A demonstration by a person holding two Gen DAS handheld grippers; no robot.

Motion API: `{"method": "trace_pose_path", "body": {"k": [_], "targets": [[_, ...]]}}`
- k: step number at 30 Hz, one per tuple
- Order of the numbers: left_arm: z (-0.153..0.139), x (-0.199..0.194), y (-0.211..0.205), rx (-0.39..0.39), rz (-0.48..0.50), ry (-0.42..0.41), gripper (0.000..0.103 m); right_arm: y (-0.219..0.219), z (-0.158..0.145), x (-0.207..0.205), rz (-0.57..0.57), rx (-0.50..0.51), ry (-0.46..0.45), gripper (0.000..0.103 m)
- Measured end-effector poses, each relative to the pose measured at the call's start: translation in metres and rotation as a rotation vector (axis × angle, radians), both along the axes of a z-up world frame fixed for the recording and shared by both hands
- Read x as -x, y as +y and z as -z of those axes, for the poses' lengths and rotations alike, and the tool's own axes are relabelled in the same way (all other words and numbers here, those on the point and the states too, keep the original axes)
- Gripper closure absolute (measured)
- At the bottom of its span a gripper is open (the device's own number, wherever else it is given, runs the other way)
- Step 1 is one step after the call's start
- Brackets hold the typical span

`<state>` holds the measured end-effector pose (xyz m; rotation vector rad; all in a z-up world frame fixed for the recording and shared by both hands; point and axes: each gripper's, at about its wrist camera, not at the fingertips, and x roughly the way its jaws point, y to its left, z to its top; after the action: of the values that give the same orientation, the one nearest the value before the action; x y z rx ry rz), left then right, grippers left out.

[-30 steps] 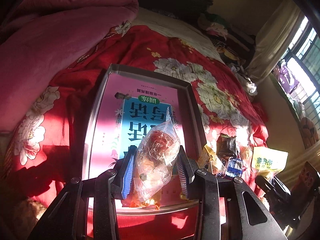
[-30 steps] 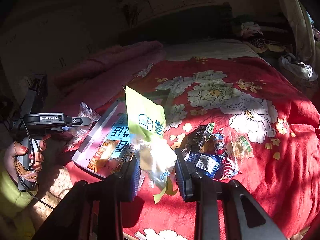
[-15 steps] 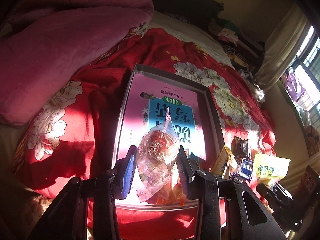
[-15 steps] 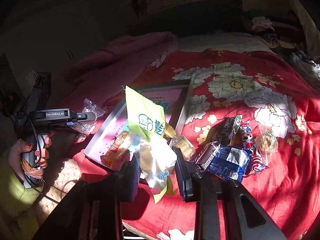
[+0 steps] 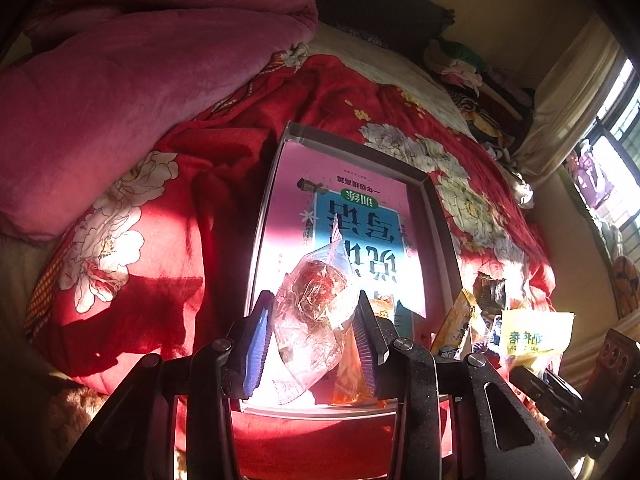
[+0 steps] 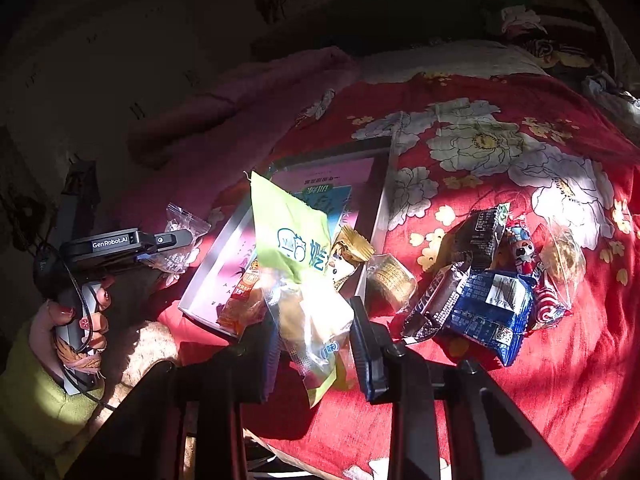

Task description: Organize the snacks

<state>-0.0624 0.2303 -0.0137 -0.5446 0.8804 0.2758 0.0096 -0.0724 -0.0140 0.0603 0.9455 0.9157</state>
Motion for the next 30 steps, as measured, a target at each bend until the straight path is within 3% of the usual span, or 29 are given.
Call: {"method": "trace_pose_path", "body": {"k": [17,30], "targets": [[0.015,-0.004,-0.014,-0.022,0.038,0.021,0.063,0.027,0.02,-0.012,0.037,0.018,0.116,0.071],[0.026,-0.005,-0.014,-0.006,0.043,0.041,0.063,0.049,0.028,-0.011,0.033,0.082,0.08,0.071]]}}
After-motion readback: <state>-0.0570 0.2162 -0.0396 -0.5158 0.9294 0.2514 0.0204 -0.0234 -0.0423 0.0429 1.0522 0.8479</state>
